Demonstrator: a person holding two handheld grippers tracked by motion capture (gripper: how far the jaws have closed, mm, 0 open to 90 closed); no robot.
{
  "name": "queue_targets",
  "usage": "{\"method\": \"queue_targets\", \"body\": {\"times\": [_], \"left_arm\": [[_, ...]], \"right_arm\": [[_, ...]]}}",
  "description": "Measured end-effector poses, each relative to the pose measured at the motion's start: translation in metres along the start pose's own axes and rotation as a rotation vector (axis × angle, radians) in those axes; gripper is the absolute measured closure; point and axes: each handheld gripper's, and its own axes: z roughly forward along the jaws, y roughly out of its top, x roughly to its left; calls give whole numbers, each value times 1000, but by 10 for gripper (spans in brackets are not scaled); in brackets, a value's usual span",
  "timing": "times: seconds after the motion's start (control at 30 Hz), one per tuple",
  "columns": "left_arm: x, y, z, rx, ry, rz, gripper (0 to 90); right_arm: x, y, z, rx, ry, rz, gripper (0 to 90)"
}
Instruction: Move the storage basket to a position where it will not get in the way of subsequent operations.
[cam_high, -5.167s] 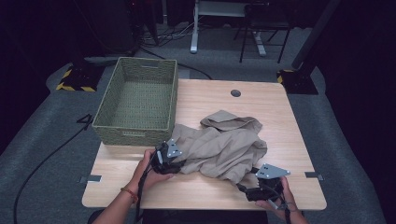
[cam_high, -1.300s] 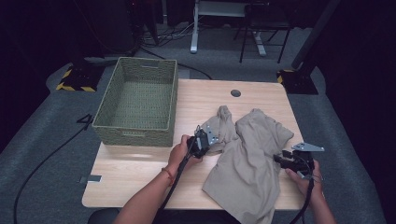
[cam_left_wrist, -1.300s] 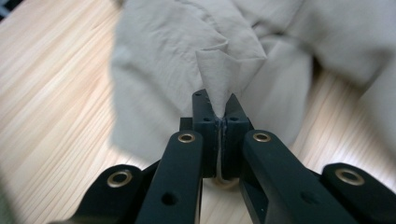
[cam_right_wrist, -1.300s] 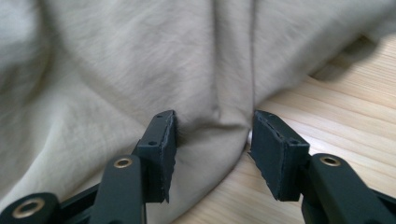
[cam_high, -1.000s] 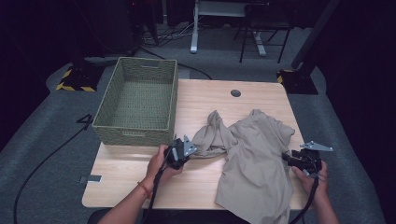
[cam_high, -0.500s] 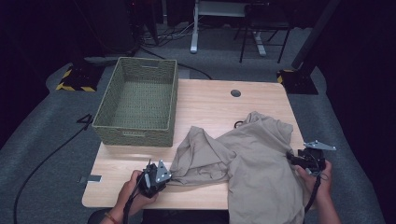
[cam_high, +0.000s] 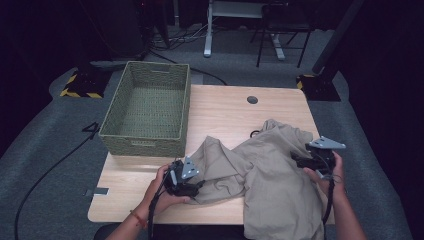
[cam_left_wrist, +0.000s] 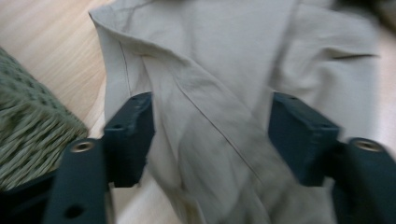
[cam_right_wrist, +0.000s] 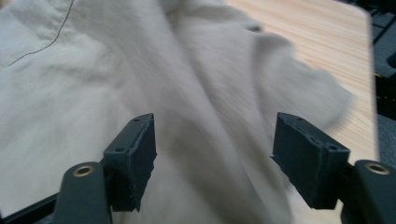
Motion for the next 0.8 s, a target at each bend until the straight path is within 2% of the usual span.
{"method": "queue_targets", "body": {"times": [0.03,0.07,0.1,0.17,0.2,0.27,0.33,0.4,0.43,0.53,0.57,0.63,0.7,0.73,0.8], "left_arm": [[2,1,5,10,-21,-6,395],[3,1,8,19,-41,-3,470],[3,1,11,21,-45,-2,508],[-1,1,15,34,-73,18,568],[-3,1,16,42,-80,37,576],[-8,0,18,53,-92,46,590],[-12,0,20,61,-118,56,627],[-18,-1,21,72,-152,61,640],[-21,-1,21,86,-176,80,644],[-30,1,19,100,-216,121,610],[-32,3,17,99,-214,128,578],[-30,8,12,75,-164,116,466],[-23,14,4,25,-112,90,399],[-18,17,-1,-4,-88,76,372],[-8,23,-8,-57,-51,38,321]], "right_arm": [[1,3,7,20,3,-6,327],[1,5,13,37,15,-6,412],[1,5,18,58,44,-3,509],[2,3,28,116,98,-20,628],[4,0,30,141,110,-39,671],[7,-5,34,174,142,-51,753],[9,-11,36,170,159,-51,785],[8,-15,34,152,182,-25,787],[9,-18,33,143,185,-19,786],[10,-21,28,142,213,-25,773],[10,-21,27,150,218,-34,750],[11,-21,24,172,225,-67,614],[12,-17,21,170,176,-104,497],[10,-14,19,155,171,-93,468],[6,-4,13,92,155,-72,427]]}}
